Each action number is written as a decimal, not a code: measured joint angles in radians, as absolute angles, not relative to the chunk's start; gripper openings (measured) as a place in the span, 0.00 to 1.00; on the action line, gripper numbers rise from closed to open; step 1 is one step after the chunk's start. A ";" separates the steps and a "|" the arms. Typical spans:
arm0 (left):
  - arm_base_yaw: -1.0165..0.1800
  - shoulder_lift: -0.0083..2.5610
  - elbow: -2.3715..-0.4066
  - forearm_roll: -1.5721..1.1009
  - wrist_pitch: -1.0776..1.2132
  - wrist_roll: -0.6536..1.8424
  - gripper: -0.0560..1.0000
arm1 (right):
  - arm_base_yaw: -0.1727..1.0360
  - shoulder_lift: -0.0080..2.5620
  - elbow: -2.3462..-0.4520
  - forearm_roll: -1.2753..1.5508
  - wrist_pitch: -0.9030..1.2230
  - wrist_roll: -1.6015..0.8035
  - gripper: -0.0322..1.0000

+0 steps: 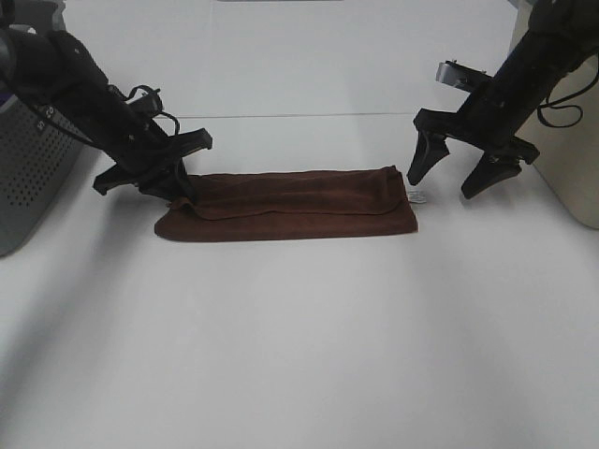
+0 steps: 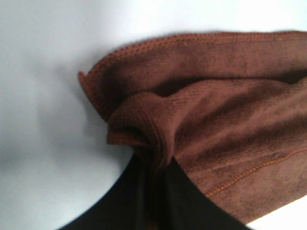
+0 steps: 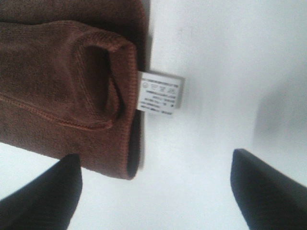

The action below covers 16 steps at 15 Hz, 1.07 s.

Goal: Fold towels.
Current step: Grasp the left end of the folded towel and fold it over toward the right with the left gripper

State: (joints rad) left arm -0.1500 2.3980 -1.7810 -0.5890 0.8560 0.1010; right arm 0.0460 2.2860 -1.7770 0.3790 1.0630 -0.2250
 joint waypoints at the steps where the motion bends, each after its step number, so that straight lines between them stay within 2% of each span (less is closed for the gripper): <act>1: -0.149 2.374 -1.791 -0.528 0.870 0.063 0.10 | 0.046 2.286 -1.777 0.379 1.063 -0.225 0.80; 4: -0.148 2.303 -1.866 -0.286 0.983 -0.087 0.10 | 0.046 2.286 -1.777 0.379 1.063 -0.225 0.80; 6: -0.148 2.283 -1.939 -0.242 1.094 -0.121 0.10 | 0.046 2.286 -1.777 0.379 1.063 -0.225 0.80; 8: -0.159 2.282 -1.997 -0.378 1.140 -0.117 0.10 | 0.046 2.286 -1.777 0.379 1.063 -0.225 0.80; 11: -0.231 2.293 -2.007 -0.634 1.062 -0.056 0.10 | 0.046 2.286 -1.777 0.393 1.063 -0.225 0.80; 16: -0.358 2.418 -2.007 -0.725 0.814 -0.129 0.10 | 0.046 2.286 -1.777 0.422 1.063 -0.225 0.80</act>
State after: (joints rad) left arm -0.3580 2.4180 -2.0070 -0.7250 0.8140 -0.1290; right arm 0.0460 2.2860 -1.7770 0.4220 1.0630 -0.2250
